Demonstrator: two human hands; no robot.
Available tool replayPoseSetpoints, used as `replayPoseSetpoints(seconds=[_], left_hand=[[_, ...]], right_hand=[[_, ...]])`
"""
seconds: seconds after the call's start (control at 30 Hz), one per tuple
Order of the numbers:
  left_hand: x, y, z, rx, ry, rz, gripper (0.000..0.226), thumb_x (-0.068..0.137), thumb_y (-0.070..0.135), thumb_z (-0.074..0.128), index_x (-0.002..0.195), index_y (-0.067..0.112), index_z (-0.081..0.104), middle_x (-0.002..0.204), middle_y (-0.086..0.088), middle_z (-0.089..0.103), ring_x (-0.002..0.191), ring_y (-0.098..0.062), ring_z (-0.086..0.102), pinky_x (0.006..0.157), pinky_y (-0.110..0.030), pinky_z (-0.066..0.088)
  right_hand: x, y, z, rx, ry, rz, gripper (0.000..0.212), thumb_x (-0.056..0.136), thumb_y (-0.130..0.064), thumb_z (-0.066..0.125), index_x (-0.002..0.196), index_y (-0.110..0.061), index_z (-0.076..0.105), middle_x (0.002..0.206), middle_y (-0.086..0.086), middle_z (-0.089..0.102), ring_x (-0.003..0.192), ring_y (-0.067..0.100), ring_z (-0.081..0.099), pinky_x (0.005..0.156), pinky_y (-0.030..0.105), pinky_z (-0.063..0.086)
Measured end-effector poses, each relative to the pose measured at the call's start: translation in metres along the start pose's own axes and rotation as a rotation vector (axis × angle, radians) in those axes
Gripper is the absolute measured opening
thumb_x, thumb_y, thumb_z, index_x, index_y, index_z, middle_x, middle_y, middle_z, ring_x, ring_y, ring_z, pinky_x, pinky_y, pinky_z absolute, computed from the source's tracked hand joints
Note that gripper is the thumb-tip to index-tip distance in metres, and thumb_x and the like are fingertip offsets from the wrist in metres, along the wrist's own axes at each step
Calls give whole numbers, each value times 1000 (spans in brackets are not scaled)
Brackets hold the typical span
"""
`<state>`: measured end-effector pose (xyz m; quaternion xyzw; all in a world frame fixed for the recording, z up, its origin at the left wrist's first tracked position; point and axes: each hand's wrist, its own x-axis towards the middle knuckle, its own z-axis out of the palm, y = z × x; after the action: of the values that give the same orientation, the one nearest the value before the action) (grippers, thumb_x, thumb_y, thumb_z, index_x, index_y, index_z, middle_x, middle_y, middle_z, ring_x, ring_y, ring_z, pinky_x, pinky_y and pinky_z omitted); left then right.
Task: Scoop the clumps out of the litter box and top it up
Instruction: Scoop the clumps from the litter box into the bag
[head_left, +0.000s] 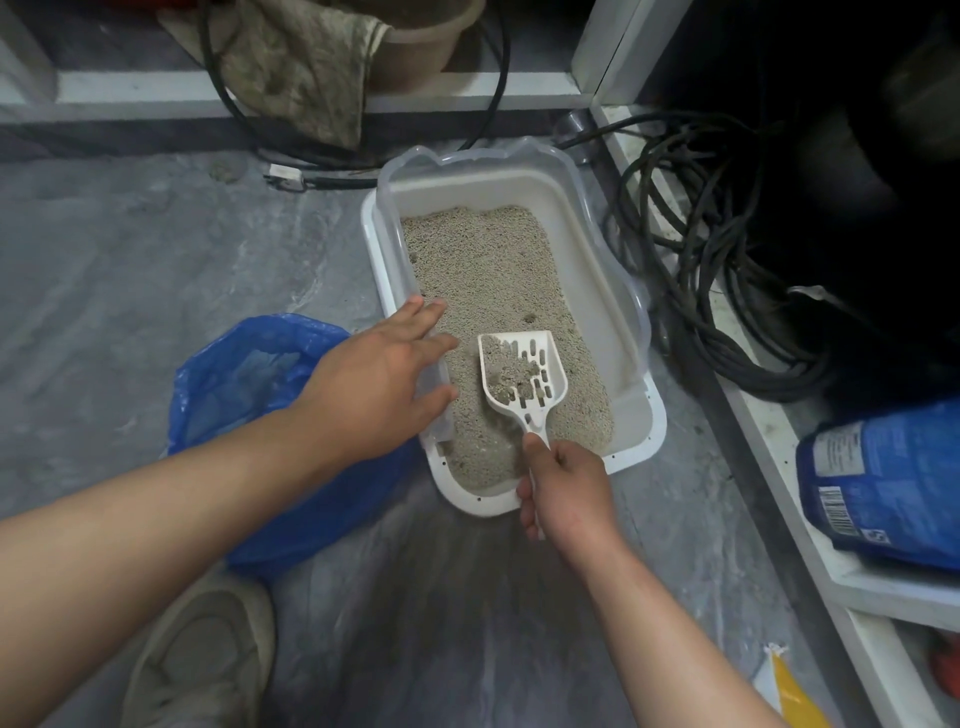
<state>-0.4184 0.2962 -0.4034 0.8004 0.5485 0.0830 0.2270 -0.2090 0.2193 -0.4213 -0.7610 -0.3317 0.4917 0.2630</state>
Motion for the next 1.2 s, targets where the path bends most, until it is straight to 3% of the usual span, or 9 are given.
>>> replayPoseSetpoints(seconds=[0.17,0.43,0.83,1.2], left_hand=[[-1,-1,2,-12,16,3,57,95,53,56,148,32,47,168,10,14,155,-6,6,119,-39,28],[-1,-2,3,-26,28,22,58,95,51,57,147,27,49,168,5,17,155,-10,8,122,-38,23],[1,-1,5,-26,11,6,58,95,53,55,147,29,48,168,8,15,155,-8,4,120,-47,32],[0,-3,6,-23,11,36,59,94,53,55,147,26,49,168,3,16,156,-14,8,123,-48,25]], right_hand=[[0,1,0,35,9,14,35,102,-30,52,75,-8,52,58,13,57,34,20,46,36,23,36],[0,-2,-4,30,18,29,34,101,-31,53,77,-7,53,60,15,57,35,20,46,35,23,37],[1,1,-5,-7,7,31,37,101,-32,52,79,-3,55,56,12,57,33,20,47,35,23,37],[0,6,-3,-11,17,23,32,100,-32,54,81,-7,56,63,14,61,35,21,49,35,23,37]])
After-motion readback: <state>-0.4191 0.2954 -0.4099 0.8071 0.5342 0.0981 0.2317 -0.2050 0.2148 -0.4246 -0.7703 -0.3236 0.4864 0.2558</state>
